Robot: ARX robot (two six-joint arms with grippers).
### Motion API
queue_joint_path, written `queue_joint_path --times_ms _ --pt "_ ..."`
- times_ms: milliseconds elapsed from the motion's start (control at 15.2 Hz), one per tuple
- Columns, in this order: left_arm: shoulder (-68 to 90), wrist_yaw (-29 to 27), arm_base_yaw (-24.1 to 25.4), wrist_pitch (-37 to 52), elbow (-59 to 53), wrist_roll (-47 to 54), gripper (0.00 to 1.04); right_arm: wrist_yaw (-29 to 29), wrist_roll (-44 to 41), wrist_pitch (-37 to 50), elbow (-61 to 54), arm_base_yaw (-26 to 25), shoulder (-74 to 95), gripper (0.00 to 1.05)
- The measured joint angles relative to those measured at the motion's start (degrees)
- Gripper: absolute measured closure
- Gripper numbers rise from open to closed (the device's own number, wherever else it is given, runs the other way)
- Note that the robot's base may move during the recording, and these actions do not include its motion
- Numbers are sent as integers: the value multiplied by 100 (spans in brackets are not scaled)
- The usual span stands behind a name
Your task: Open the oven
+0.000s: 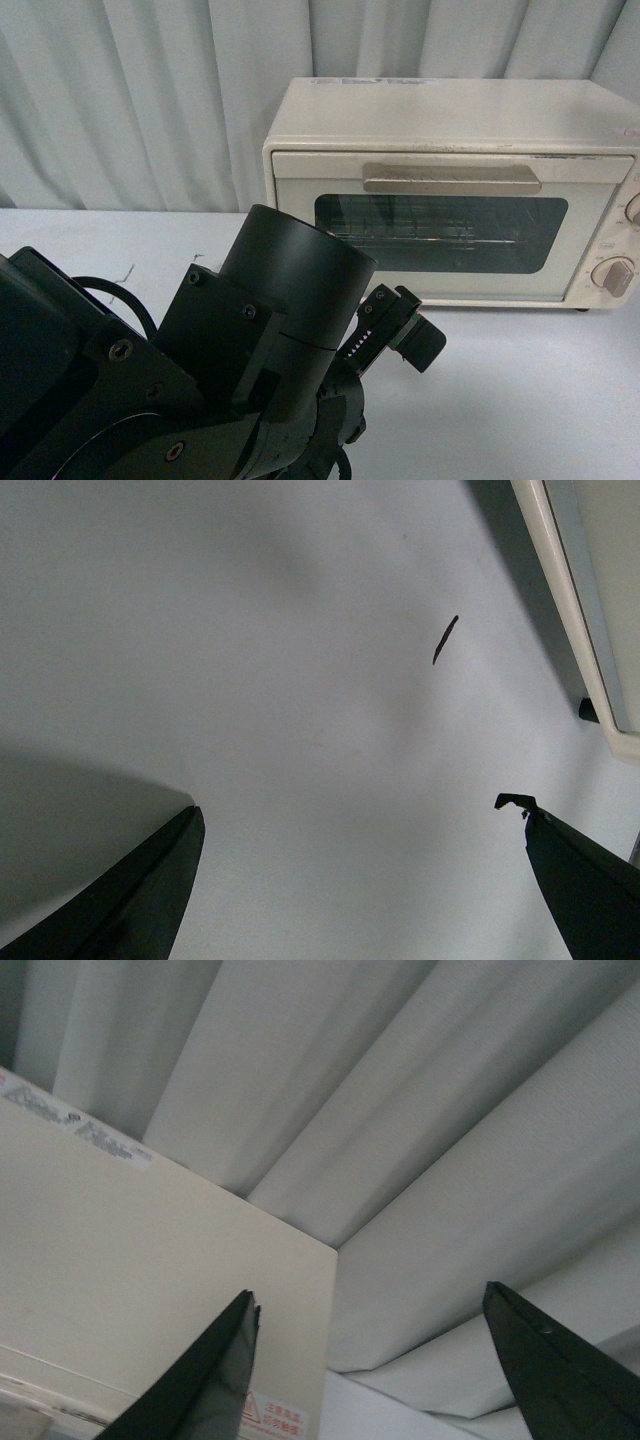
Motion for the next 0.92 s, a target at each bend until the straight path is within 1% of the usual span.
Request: queue_joint_path --times_ms 66,197,329,395,527,658,724,922 --pt "0 0 0 -2 0 0 7 -74 -474 -85 83 0 94 46" --pt "0 -2 0 0 0 0 7 -483 -1886 -470 140 0 170 77" --pt "0 0 0 0 0 0 7 -780 -2809 -796 138 -13 236 99" --pt "0 0 -2 0 0 0 7 -892 -3163 -850 114 -22 264 102" --pt "0 0 0 0 0 0 7 -1082 -3718 -1071 -7 -55 282 103" --pt "2 0 0 0 0 0 7 -1320 -4175 -1530 -264 -55 407 103" --pt "0 2 0 0 0 0 7 -1412 -4240 -1731 -282 -52 470 103" --pt "0 0 0 0 0 0 7 -1545 -4284 -1902 -332 -46 597 103"
